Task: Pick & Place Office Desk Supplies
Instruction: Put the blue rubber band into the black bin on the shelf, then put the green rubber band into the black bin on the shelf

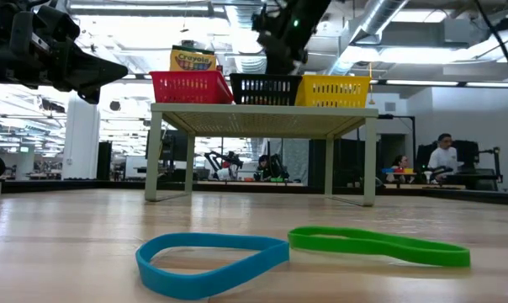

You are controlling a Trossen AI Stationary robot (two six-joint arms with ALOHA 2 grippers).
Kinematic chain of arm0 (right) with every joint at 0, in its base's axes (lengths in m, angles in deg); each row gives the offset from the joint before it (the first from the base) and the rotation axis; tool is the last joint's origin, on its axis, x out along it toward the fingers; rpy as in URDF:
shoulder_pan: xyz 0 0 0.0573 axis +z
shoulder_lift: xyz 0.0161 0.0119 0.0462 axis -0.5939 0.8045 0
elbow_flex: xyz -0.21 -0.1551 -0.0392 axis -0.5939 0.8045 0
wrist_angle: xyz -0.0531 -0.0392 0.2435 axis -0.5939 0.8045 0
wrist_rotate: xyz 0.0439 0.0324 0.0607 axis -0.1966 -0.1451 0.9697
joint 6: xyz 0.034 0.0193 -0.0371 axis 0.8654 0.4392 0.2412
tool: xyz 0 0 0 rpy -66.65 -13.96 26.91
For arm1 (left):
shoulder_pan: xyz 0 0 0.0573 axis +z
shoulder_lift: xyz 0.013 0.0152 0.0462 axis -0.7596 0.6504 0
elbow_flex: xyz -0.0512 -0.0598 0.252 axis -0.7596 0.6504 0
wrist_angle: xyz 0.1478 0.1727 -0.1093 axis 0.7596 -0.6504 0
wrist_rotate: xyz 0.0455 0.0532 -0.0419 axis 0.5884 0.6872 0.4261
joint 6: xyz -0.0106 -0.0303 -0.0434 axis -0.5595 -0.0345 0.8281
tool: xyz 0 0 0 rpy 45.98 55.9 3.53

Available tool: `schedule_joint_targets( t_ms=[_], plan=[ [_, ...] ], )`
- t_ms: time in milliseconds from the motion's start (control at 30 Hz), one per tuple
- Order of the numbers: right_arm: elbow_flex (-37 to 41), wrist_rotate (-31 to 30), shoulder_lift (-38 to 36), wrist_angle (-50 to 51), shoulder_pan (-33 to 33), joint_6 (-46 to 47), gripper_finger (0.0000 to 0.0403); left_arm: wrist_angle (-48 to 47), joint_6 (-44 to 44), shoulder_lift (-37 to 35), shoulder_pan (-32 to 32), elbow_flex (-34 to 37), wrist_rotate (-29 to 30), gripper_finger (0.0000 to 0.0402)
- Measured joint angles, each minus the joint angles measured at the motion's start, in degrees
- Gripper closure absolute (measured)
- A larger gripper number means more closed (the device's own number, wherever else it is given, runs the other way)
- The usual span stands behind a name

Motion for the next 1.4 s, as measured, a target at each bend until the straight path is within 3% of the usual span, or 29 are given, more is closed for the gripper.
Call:
schedule_joint_targets(
  t_ms=[133,533,900,1100,1300,1400],
  plan=[
    [0.0,-0.11,2.78,-0.1,-0.85,0.02,0.0402,0.0,0.0,0.0,0.0,0.0,0.0,0.0394],
    [-0.07,-0.2,1.48,-1.33,0.94,0.61,0.0363,0.0,0.02,0.0,0.0,0.0,0.0,0.0394],
    [-0.07,-1.12,1.49,-1.97,1.97,0.18,0.0245,0.0,0.01,0.0,0.0,0.0,0.0,0.0394],
    [-2.16,-0.14,1.59,3.83,2.49,0.18,0.0177,0.0,0.01,0.0,0.0,0.0,0.0,0.0394],
    [-6.04,0.84,1.57,7.61,2.49,0.63,0.0153,0.0,0.0,0.0,0.0,0.0,0.0,0.0394],
    [-7.98,5.99,1.57,10.24,2.74,2.57,0.0153,0.0,0.0,0.0,0.0,0.0,0.0,0.0394]
  ],
)
